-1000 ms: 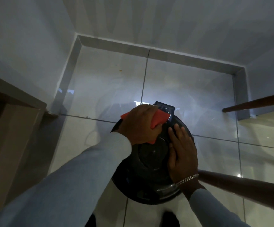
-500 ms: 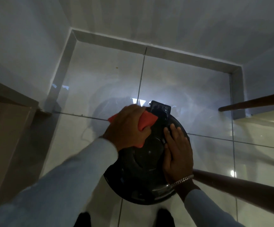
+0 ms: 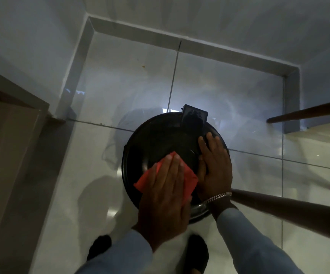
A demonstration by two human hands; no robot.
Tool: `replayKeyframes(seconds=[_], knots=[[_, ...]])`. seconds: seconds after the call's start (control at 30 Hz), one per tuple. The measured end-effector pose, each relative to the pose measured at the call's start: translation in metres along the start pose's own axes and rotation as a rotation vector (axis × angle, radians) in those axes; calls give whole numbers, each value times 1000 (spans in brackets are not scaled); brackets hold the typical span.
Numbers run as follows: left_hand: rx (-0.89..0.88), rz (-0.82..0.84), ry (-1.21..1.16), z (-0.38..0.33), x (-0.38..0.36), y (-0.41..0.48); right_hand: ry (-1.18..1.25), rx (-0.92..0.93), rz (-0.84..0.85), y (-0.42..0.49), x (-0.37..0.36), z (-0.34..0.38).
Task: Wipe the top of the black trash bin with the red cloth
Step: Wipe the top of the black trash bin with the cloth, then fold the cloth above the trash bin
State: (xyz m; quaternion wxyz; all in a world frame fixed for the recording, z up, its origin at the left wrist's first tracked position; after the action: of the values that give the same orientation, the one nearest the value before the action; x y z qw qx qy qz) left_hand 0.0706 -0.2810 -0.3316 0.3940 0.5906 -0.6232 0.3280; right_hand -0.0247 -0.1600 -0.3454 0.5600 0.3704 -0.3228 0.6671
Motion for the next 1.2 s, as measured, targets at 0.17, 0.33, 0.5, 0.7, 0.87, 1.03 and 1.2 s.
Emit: replayKeyframes(seconds=[0.17, 0.33, 0.5, 0.7, 0.87, 1.03, 1.2], knots=[[134, 69, -215, -19, 17, 2, 27, 13, 113, 4, 10, 2], [314, -30, -587, 20, 70, 24, 263, -90, -62, -17, 49, 31], [143, 320, -282, 60, 72, 38, -9, 65, 148, -79, 19, 92], [52, 360, -252, 80, 62, 35, -252, 116, 225, -78, -15, 88], [53, 328, -142, 77, 58, 32, -271, 357, 290, -87, 15, 56], [183, 494, 87, 49, 72, 44, -292, 228, 400, -83, 62, 50], [550, 592, -709, -49, 131, 47, 36, 3, 254, -82, 138, 73]])
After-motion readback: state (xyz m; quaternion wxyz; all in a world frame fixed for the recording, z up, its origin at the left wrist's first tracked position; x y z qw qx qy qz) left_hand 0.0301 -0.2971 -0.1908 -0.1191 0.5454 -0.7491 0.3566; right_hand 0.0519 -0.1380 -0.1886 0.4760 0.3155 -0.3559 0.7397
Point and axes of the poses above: each hand's wrist, its own y-axis towards the middle knuckle, its own x-axis out of the back of the hand, z = x × y, the point moved 2 cm from there along y, towards the middle knuckle, and after that the axes turned 1 degree about y, right-handed, at the moved point
